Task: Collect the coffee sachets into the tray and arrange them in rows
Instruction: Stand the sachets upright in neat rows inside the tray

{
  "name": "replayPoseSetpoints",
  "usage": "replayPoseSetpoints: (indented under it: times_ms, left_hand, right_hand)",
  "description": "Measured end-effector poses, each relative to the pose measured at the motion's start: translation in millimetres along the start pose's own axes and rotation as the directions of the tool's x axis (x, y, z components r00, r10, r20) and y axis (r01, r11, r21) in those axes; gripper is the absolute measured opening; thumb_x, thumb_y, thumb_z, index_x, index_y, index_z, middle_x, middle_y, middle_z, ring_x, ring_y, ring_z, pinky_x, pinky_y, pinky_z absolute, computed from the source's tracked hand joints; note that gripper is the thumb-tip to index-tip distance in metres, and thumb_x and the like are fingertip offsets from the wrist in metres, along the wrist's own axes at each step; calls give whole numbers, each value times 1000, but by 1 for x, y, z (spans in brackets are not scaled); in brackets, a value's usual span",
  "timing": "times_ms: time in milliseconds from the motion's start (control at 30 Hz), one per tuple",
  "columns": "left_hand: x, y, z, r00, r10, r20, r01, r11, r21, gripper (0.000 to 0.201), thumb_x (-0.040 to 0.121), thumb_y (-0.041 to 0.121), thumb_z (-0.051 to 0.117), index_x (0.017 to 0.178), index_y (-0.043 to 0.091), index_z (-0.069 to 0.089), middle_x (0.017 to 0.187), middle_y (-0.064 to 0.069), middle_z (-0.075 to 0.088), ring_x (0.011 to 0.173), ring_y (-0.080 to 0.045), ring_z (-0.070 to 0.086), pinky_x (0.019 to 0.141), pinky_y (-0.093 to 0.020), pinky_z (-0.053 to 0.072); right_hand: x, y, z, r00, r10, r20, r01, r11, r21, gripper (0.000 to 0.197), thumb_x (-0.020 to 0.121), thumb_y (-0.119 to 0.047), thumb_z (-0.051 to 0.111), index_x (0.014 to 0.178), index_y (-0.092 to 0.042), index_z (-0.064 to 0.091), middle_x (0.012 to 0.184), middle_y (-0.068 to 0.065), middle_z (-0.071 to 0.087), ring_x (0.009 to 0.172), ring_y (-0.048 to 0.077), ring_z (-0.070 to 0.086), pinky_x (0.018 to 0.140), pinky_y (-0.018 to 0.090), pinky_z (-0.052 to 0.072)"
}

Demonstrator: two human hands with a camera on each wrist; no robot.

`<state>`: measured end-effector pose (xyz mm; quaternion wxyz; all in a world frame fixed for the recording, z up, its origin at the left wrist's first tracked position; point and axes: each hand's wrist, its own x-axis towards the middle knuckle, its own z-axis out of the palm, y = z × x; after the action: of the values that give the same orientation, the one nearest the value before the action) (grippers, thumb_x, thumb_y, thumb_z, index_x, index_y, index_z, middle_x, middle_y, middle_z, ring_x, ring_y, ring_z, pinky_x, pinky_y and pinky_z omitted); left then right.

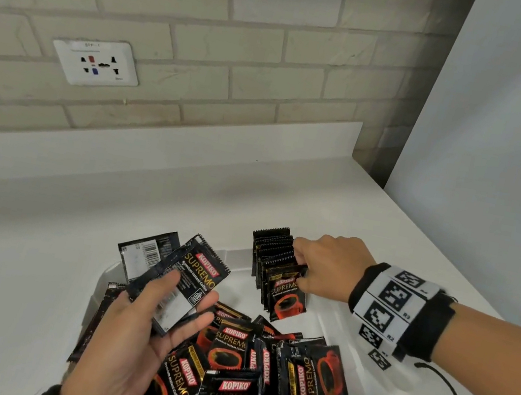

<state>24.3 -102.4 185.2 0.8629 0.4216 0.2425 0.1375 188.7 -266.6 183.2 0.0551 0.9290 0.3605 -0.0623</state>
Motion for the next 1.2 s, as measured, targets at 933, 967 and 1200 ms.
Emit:
replayPoseSetpoints:
  times_ms: [933, 967, 1200]
  left_hand:
    - [1, 4, 0, 998, -63, 31, 61, 996, 67, 22, 86, 23, 51, 83, 5, 62, 73, -15, 73, 46, -20, 66, 36, -29, 52]
    - [1, 5, -1, 998, -59, 29, 57, 996, 66, 24, 87, 25, 49, 83, 6, 63, 73, -14, 73, 46, -20, 66, 37, -28, 52]
    - [4, 8, -6, 998, -50, 27, 47, 996, 79, 28, 89, 29, 46, 88, 7, 63, 73, -11, 73, 47, -18, 66, 38, -26, 53]
  right_hand:
    - [-25, 4, -65, 832, -52, -552, 514, 447, 732, 21, 77, -13, 71, 86, -28, 59, 70, -15, 67, 64, 1, 61, 62, 12, 47]
    - [-26, 9, -67, 842, -21, -539, 494, 431, 755, 27, 78, -7, 69, 88, -28, 56, 68, -11, 68, 61, 2, 60, 60, 11, 46]
    - [-27, 24, -53, 965, -75, -250, 222, 741, 634, 23, 77, -16, 72, 76, -31, 55, 79, -2, 69, 68, 9, 63, 68, 26, 50]
